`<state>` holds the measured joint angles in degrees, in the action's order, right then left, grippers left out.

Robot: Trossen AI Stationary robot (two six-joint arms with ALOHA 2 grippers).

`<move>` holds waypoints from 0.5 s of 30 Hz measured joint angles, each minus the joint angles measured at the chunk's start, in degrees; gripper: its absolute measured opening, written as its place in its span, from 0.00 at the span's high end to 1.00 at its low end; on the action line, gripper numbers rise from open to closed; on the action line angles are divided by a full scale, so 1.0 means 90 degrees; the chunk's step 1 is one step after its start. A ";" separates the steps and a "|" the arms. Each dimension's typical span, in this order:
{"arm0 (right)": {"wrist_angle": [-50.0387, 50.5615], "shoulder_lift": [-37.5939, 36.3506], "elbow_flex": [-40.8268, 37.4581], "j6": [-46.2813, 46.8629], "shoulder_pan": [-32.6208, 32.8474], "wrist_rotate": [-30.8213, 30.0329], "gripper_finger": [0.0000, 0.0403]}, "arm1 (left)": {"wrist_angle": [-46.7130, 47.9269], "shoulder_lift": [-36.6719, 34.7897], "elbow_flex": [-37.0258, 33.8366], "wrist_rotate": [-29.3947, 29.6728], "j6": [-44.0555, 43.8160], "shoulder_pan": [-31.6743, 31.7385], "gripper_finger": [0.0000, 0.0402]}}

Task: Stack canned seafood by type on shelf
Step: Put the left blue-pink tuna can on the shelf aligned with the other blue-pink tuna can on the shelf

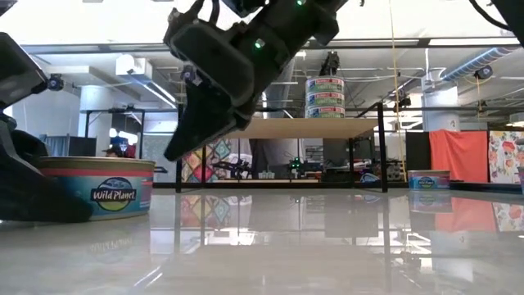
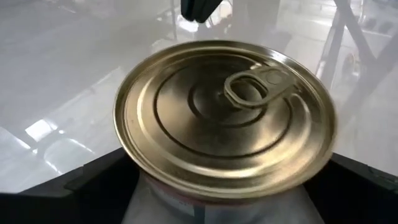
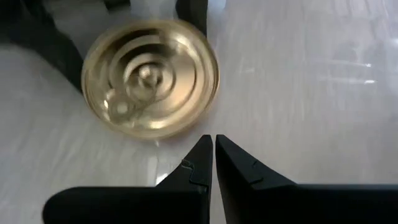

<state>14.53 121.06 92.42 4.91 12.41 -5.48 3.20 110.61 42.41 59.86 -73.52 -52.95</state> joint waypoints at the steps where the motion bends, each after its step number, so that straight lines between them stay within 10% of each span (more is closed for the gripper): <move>1: 0.0066 -0.0004 -0.0001 0.0006 0.0017 -0.0004 0.97 | 0.0083 -0.0075 0.0000 -0.0081 0.0000 -0.0004 0.01; 15: 0.0388 -0.0013 -0.0002 0.0070 0.0150 -0.0002 0.97 | 0.0408 -0.0682 0.0010 -0.0495 -0.0311 -0.0346 0.01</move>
<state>18.02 120.95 92.40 5.54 13.76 -5.50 6.87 104.47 42.50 55.41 -76.31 -56.07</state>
